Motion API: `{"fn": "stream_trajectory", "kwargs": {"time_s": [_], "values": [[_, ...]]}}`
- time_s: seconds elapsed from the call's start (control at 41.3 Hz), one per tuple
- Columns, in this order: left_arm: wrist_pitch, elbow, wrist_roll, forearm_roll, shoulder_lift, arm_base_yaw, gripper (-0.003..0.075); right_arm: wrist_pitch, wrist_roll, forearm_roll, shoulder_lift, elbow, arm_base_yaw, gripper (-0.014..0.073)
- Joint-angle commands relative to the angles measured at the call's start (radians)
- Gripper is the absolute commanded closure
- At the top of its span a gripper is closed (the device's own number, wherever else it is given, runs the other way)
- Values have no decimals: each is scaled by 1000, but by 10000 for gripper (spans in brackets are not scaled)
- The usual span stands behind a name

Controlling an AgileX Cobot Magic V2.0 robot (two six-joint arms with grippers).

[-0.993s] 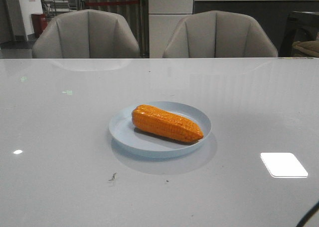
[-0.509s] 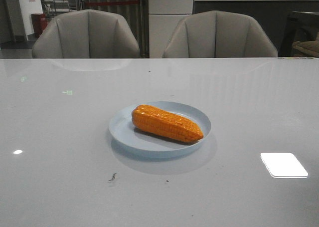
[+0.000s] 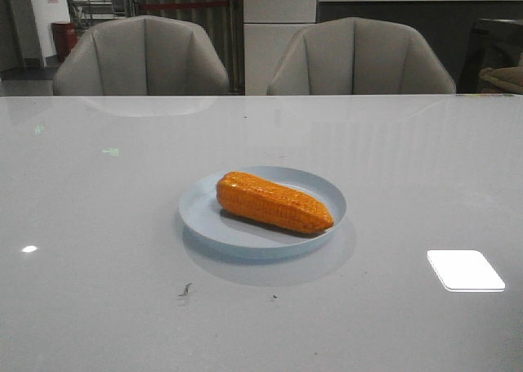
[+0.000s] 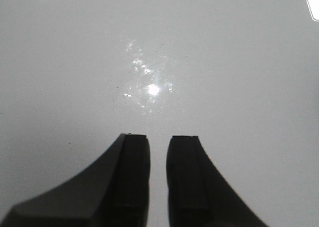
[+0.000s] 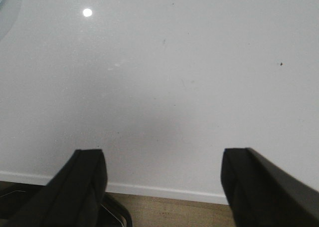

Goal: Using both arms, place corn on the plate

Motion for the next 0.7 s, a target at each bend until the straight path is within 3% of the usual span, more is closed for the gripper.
{"fn": "stream_trajectory", "kwargs": {"time_s": [0.0, 0.194, 0.678], "values": [[-65, -37, -11, -12, -16, 0, 519, -58, 3, 8, -7, -25, -9, 10], [-65, -37, -11, -12, -16, 0, 637, -58, 3, 8, -7, -25, -9, 10], [-65, -37, -11, -12, -16, 0, 631, -39, 3, 7, -7, -25, -9, 10]]}}
